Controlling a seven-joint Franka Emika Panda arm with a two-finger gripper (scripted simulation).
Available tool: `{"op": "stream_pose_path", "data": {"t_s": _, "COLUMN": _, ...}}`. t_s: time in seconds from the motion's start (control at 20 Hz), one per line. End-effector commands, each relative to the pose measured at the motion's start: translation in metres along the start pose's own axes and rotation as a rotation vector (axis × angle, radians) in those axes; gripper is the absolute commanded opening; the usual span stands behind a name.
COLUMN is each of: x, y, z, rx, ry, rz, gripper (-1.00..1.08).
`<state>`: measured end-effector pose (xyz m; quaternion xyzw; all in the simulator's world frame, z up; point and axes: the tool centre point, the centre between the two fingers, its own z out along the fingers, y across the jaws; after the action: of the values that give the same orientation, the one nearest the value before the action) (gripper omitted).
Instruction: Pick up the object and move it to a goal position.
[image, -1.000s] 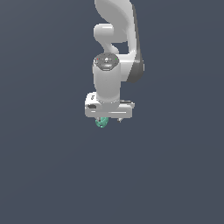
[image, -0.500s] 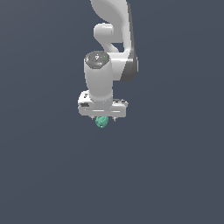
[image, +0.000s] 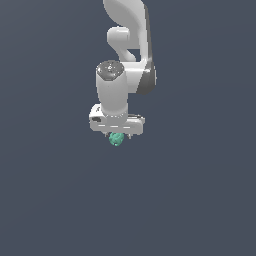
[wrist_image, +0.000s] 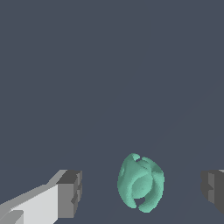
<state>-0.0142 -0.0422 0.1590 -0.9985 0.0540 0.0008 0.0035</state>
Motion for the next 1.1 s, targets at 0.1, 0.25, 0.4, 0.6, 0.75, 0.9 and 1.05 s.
{"op": "stream_pose_path", "data": {"t_s": 0.1, "x": -0.012, "y": 0.004, "z": 0.015, "rx": 0.000, "ry": 0.000, "rz": 0.067, "gripper": 1.00}}
{"op": "stream_pose_path", "data": {"t_s": 0.25, "x": -0.024, "y": 0.009, "z": 0.029, "rx": -0.001, "ry": 0.000, "rz": 0.132, "gripper": 1.00}}
{"op": "stream_pose_path", "data": {"t_s": 0.4, "x": -0.039, "y": 0.014, "z": 0.043, "rx": -0.002, "ry": 0.001, "rz": 0.205, "gripper": 1.00}}
{"op": "stream_pose_path", "data": {"t_s": 0.6, "x": -0.055, "y": 0.019, "z": 0.057, "rx": -0.004, "ry": 0.002, "rz": 0.280, "gripper": 1.00}}
{"op": "stream_pose_path", "data": {"t_s": 0.75, "x": -0.063, "y": 0.022, "z": 0.064, "rx": -0.005, "ry": 0.003, "rz": 0.318, "gripper": 1.00}}
{"op": "stream_pose_path", "data": {"t_s": 0.9, "x": -0.068, "y": 0.024, "z": 0.068, "rx": -0.006, "ry": 0.003, "rz": 0.341, "gripper": 1.00}}
{"op": "stream_pose_path", "data": {"t_s": 1.05, "x": -0.070, "y": 0.024, "z": 0.069, "rx": -0.006, "ry": 0.003, "rz": 0.349, "gripper": 1.00}}
